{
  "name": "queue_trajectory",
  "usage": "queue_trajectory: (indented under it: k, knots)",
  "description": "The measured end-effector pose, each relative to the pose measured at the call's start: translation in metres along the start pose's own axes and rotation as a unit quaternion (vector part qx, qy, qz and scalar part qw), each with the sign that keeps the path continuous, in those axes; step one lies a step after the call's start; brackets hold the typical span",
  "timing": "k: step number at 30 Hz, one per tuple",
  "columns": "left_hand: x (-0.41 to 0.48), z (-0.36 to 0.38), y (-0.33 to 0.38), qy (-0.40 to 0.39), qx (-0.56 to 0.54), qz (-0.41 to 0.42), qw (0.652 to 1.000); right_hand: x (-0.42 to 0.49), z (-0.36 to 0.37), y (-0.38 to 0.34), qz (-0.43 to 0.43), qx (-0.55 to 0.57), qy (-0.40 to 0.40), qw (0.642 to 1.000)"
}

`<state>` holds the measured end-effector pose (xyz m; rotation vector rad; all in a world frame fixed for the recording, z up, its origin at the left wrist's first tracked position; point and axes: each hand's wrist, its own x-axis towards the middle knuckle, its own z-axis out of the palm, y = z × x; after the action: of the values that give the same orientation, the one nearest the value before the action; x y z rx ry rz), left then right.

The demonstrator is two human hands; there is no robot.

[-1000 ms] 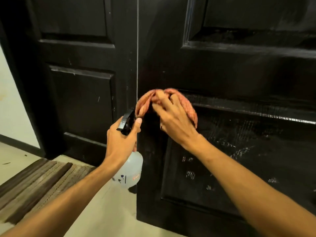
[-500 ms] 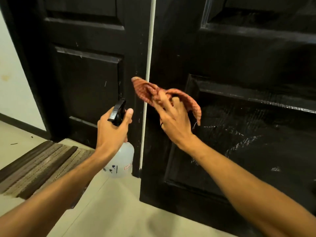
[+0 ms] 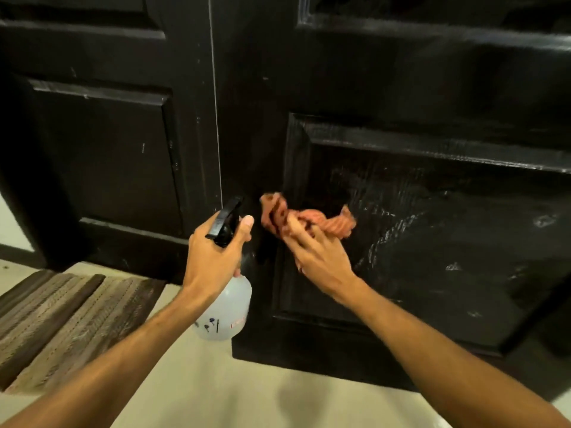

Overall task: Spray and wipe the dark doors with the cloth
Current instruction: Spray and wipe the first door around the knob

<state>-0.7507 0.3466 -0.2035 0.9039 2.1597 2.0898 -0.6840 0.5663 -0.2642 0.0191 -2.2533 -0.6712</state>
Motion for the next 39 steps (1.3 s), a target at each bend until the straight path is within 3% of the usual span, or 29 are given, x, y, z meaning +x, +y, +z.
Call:
queue_trajectory:
  k: [2,6,8,10,11,12,14,16,18,19,21,23,25,27,28,29,31,33,35,37,38,39]
  knots:
    - [0.002,0.009,0.008,-0.016,-0.01,0.008,1.0,0.0,-0.009,0.021,-0.01,0.005,-0.013,1.0]
    - [0.008,0.023,0.01,-0.022,-0.017,0.019,0.999,0.04,-0.031,0.057,0.208,0.012,0.169,0.963]
    - [0.003,0.029,0.001,-0.025,-0.008,0.012,1.0,0.016,-0.01,0.029,0.153,0.008,0.129,0.98]
    - [-0.002,0.036,-0.003,-0.034,-0.006,0.004,0.999,-0.031,0.014,0.006,0.014,0.016,0.011,1.0]
    - [-0.003,0.04,-0.002,-0.041,-0.009,0.003,0.999,-0.047,0.016,0.011,-0.02,0.027,-0.032,0.999]
    - [-0.004,0.044,-0.001,-0.047,-0.014,0.002,0.999,-0.052,0.014,0.025,-0.012,0.046,-0.027,0.998]
    - [-0.003,0.054,0.003,-0.06,-0.023,0.002,0.998,-0.044,-0.007,0.061,0.122,0.064,0.09,0.986]
    - [-0.003,0.062,0.002,-0.065,-0.024,0.002,0.998,-0.033,-0.027,0.094,0.324,0.051,0.206,0.922]
    - [-0.007,0.069,-0.003,-0.068,-0.023,-0.001,0.997,-0.029,-0.029,0.087,0.431,0.03,0.237,0.87]
    - [-0.009,0.072,-0.006,-0.069,-0.024,-0.002,0.997,-0.033,-0.019,0.074,0.41,0.022,0.215,0.886]
    - [-0.013,0.081,-0.008,-0.081,-0.024,0.001,0.996,-0.052,-0.004,0.043,0.234,0.018,0.112,0.965]
    - [-0.013,0.089,-0.006,-0.095,-0.024,0.008,0.995,-0.066,-0.007,0.049,0.111,0.021,0.033,0.993]
    - [-0.013,0.1,-0.004,-0.109,-0.027,0.01,0.994,-0.071,-0.026,0.082,0.207,0.041,0.079,0.974]
    - [-0.015,0.107,-0.008,-0.112,-0.026,0.006,0.993,-0.076,-0.034,0.104,0.373,0.04,0.169,0.912]
    - [-0.018,0.109,-0.014,-0.111,-0.024,0.0,0.994,-0.079,-0.029,0.1,0.406,0.022,0.183,0.895]
    - [-0.022,0.11,-0.02,-0.109,-0.023,-0.009,0.994,-0.084,-0.019,0.087,0.39,0.005,0.169,0.905]
    - [-0.028,0.11,-0.03,-0.106,-0.019,-0.024,0.994,-0.102,0.001,0.051,0.252,0.014,0.067,0.965]
    - [-0.029,0.111,-0.033,-0.107,-0.017,-0.032,0.994,-0.124,0.004,0.041,0.136,0.049,-0.019,0.989]
    - [-0.028,0.114,-0.034,-0.109,-0.019,-0.032,0.993,-0.128,-0.003,0.058,0.196,0.072,0.029,0.978]
    - [-0.029,0.116,-0.04,-0.1,-0.019,-0.037,0.994,-0.122,-0.008,0.068,0.351,0.081,0.134,0.923]
    - [-0.031,0.115,-0.047,-0.092,-0.016,-0.047,0.994,-0.118,-0.004,0.062,0.384,0.069,0.146,0.909]
    - [-0.034,0.112,-0.055,-0.084,-0.013,-0.058,0.995,-0.116,0.004,0.048,0.363,0.055,0.127,0.922]
